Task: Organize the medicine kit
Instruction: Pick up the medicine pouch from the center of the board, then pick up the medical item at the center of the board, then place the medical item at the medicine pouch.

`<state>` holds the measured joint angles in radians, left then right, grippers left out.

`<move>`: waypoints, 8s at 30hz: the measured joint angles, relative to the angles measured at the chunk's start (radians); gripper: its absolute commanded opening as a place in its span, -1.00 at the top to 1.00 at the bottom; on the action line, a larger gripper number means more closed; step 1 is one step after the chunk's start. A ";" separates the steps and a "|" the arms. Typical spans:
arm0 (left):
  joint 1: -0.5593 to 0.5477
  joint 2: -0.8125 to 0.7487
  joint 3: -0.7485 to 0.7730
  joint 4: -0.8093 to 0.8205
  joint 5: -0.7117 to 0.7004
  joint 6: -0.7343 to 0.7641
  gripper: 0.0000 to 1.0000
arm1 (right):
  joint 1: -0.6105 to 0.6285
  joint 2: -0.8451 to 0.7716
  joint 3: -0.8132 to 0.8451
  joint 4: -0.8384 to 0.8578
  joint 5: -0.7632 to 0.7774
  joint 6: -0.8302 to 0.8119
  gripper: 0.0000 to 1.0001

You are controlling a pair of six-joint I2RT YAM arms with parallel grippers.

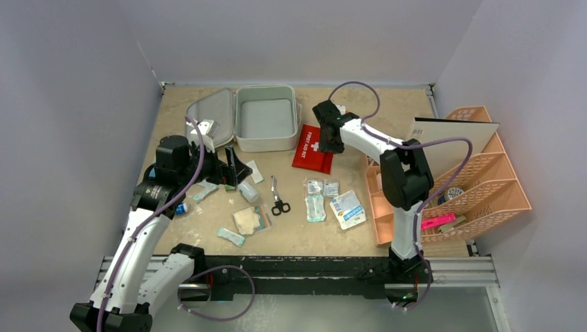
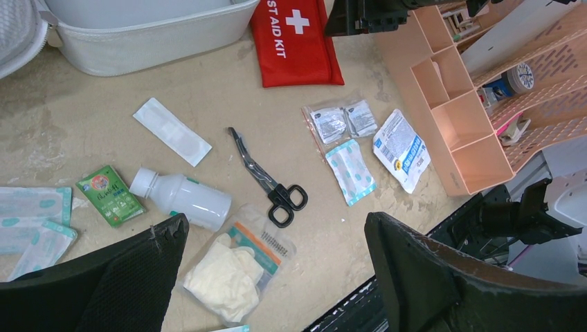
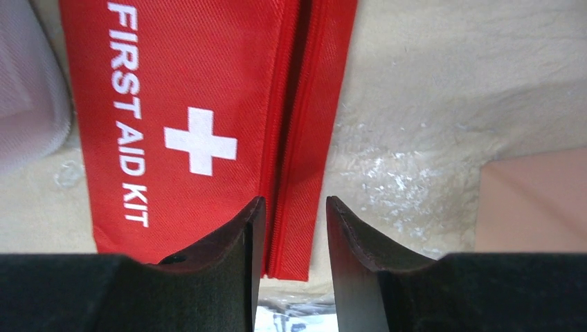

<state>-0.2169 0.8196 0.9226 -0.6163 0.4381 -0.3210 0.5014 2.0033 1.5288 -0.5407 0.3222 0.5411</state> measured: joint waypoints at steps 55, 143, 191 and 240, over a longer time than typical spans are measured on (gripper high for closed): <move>0.000 0.332 0.200 -0.021 0.180 -0.193 -0.47 | -0.054 -0.577 -0.237 0.048 -0.248 -0.039 1.00; 0.000 0.262 -0.419 -0.331 -0.418 -1.244 0.13 | -0.031 -0.985 -0.570 0.014 -0.446 -0.004 1.00; 0.000 0.100 -0.190 -0.188 -0.235 -0.781 1.00 | 0.064 -0.858 -0.456 -0.069 -0.439 -0.007 1.00; -0.217 0.466 -0.060 0.486 0.125 -0.622 1.00 | 0.411 -0.630 -0.235 0.008 -0.209 0.132 1.00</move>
<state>-0.4343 1.2854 0.8631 -0.1307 0.5632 -0.9428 0.9123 1.3735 1.2934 -0.5327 0.1127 0.6735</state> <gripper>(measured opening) 0.008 0.012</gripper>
